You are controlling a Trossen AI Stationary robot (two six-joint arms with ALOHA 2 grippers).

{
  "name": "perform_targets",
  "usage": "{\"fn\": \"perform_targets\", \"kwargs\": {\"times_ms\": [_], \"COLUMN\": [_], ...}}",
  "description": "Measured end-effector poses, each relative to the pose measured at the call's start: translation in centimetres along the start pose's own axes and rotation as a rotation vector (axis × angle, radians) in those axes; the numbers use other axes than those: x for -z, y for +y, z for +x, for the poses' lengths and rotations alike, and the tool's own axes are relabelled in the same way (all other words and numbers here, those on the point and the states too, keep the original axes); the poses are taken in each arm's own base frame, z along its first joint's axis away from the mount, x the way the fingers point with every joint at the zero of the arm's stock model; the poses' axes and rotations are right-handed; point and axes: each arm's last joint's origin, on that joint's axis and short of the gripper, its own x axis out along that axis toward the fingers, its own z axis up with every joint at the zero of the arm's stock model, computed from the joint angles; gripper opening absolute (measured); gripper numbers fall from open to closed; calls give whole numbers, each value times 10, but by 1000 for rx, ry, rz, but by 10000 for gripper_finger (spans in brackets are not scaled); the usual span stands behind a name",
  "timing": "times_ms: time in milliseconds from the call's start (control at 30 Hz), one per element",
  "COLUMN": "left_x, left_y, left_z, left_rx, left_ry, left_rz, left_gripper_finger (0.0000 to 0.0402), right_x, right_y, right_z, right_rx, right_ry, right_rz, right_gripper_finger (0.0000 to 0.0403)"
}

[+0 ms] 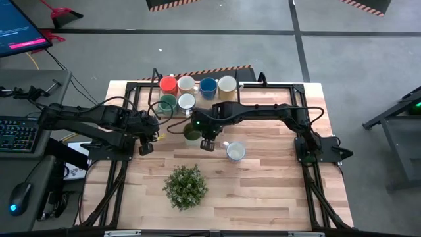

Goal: Place coffee mugs
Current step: Put the dark green mug on the shelf

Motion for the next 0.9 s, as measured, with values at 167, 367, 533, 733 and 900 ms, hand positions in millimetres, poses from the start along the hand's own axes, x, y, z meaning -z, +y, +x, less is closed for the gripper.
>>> {"fn": "perform_targets", "kwargs": {"times_ms": [167, 367, 533, 733, 900], "left_x": [3, 3, 3, 3, 3], "left_y": [1, 1, 1, 2, 3], "left_z": [0, 0, 0, 0, 0], "left_rx": [-9, -12, -13, -41, -69], "left_ry": [26, 35, 35, 24, 13], "left_rz": [5, 6, 6, 12, 13], "left_gripper_finger": [74, 74, 74, 74, 74], "right_x": [0, 7, 10, 11, 6], "right_y": [7, 15, 8, -12, -22], "right_z": [-18, -20, -21, -12, 2], "right_rx": [38, 152, 322, 434, 438], "right_ry": [14, 20, -56, -46, -66], "right_rz": [217, 517, 722, 842, 868], "right_gripper_finger": [23, 23, 23, 23, 23]}}
